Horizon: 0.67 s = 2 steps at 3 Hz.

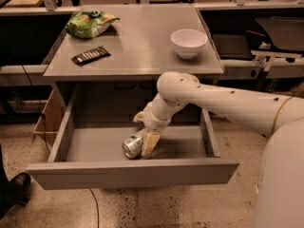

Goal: Pick 7up can from top drawer and place on counter

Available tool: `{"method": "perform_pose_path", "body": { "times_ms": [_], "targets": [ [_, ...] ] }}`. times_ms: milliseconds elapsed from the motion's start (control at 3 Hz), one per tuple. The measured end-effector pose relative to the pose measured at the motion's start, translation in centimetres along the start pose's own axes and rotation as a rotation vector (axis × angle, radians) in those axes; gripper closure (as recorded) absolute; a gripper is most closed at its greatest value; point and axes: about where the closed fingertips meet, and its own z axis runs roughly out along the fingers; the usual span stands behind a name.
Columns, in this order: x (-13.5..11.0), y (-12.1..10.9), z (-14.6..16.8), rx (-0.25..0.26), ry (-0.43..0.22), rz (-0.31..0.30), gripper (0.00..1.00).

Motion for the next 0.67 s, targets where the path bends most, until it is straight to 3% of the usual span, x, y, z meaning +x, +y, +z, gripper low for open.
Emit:
{"method": "perform_pose_path", "body": {
  "times_ms": [333,667],
  "targets": [
    [0.0,0.2,0.5,-0.020,-0.007,0.026,0.46],
    [0.0,0.1,-2.0,0.008,-0.015,0.075,0.77]
  ]
}}
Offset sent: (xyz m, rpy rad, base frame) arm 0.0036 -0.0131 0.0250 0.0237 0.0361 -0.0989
